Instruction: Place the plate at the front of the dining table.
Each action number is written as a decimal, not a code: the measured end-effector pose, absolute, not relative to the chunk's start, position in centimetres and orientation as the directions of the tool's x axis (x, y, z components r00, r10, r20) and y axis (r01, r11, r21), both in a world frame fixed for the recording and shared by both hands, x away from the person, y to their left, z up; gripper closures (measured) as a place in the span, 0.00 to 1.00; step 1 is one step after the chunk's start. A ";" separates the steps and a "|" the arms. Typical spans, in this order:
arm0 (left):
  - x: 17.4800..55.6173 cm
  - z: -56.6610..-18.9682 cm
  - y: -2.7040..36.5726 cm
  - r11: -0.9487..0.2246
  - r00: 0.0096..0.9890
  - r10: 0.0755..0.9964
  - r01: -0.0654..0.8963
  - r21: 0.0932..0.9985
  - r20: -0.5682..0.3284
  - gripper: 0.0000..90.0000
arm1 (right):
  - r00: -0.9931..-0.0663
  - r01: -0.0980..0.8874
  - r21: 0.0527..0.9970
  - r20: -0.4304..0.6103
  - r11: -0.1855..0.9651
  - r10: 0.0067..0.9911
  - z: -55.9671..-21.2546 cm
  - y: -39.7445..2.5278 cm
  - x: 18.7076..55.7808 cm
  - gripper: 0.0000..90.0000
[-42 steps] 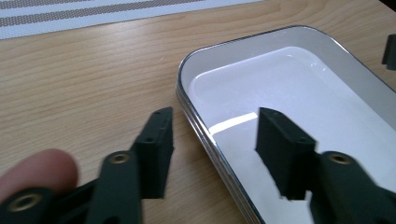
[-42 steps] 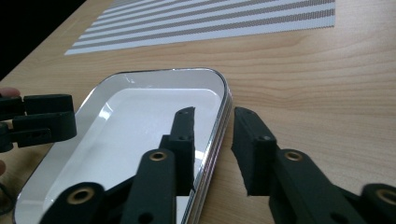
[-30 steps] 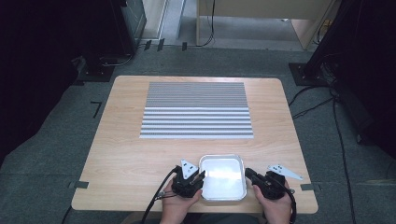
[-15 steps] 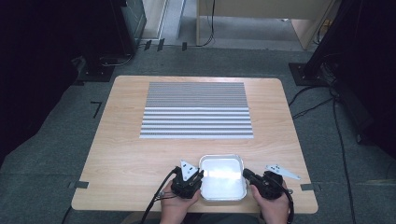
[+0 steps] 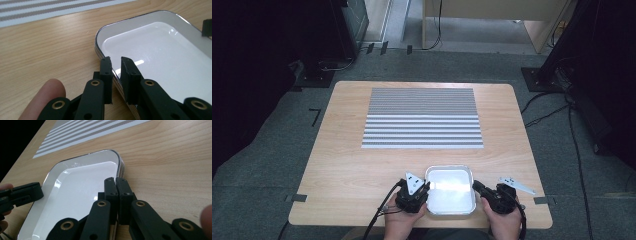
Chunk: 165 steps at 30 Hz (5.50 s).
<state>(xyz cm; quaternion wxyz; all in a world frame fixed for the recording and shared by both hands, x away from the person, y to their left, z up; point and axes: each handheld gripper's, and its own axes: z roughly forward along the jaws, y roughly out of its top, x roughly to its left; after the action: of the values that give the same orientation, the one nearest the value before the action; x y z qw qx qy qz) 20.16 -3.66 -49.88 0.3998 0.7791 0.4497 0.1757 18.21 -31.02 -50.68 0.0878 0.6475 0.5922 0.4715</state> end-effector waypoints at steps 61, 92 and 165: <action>19.6 -50.3 -4.6 -0.341 0.535 0.844 0.470 0.814 0.045 0.90 | -0.055 0.600 0.778 0.273 -0.186 0.961 -50.5 -27.6 17.1 0.99; 19.0 -49.5 -6.3 -0.320 0.561 0.828 0.489 0.811 -0.012 0.68 | 0.048 0.528 0.749 0.445 -0.400 0.894 -49.5 -31.0 16.6 1.00; 27.0 -44.8 2.4 -0.006 0.411 0.876 0.530 0.848 -0.251 0.96 | -0.158 0.553 0.790 0.413 -0.267 0.897 -45.5 -23.1 24.5 0.99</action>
<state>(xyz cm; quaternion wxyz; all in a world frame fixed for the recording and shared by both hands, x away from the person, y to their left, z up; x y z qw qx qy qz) 26.98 2.42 -44.85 0.4842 0.6864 0.5124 0.1786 24.54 -23.13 -45.49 0.1746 0.6250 0.5798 0.4927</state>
